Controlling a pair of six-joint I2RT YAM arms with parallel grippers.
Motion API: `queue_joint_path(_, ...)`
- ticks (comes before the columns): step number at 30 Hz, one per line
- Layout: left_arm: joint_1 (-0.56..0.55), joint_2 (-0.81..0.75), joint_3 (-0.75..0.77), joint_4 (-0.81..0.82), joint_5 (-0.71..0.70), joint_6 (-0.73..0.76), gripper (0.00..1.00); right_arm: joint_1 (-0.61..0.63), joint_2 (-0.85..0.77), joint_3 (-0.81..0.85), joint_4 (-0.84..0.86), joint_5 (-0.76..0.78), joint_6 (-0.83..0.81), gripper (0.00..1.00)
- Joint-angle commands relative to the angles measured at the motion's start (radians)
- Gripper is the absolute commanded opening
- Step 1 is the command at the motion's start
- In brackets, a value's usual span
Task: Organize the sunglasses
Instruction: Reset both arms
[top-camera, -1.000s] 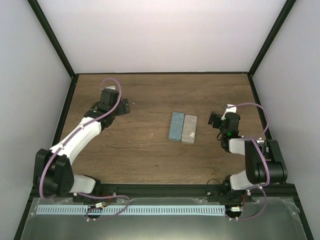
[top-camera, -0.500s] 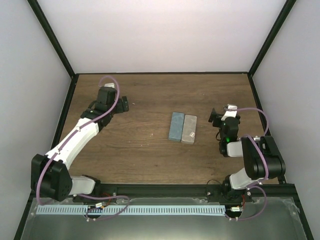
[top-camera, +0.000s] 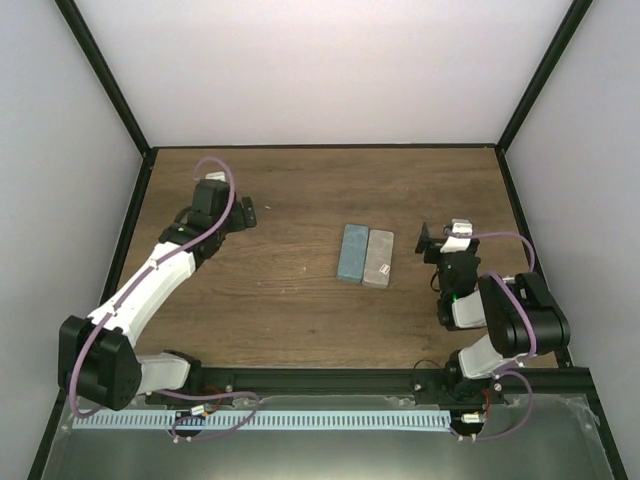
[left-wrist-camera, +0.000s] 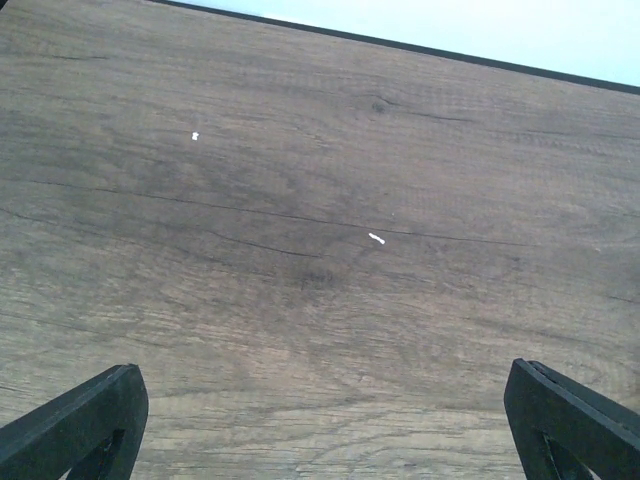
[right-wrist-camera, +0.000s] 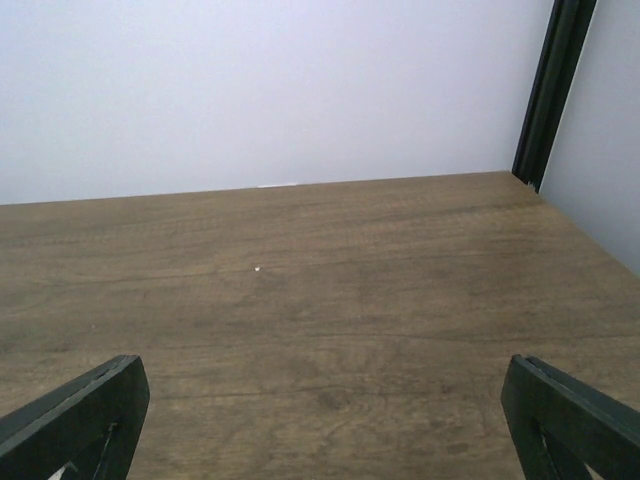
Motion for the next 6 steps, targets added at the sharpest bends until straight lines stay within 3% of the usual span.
queue_joint_path(1,0.003,-0.011,0.022,-0.047,0.009,-0.042,1.00,0.003,0.006,0.035,0.046,0.012,-0.015,1.00)
queue_joint_path(6,0.002,-0.003,0.026,-0.065,0.035,-0.047,1.00,-0.006,0.008,0.044,0.030,-0.001,-0.010,1.00)
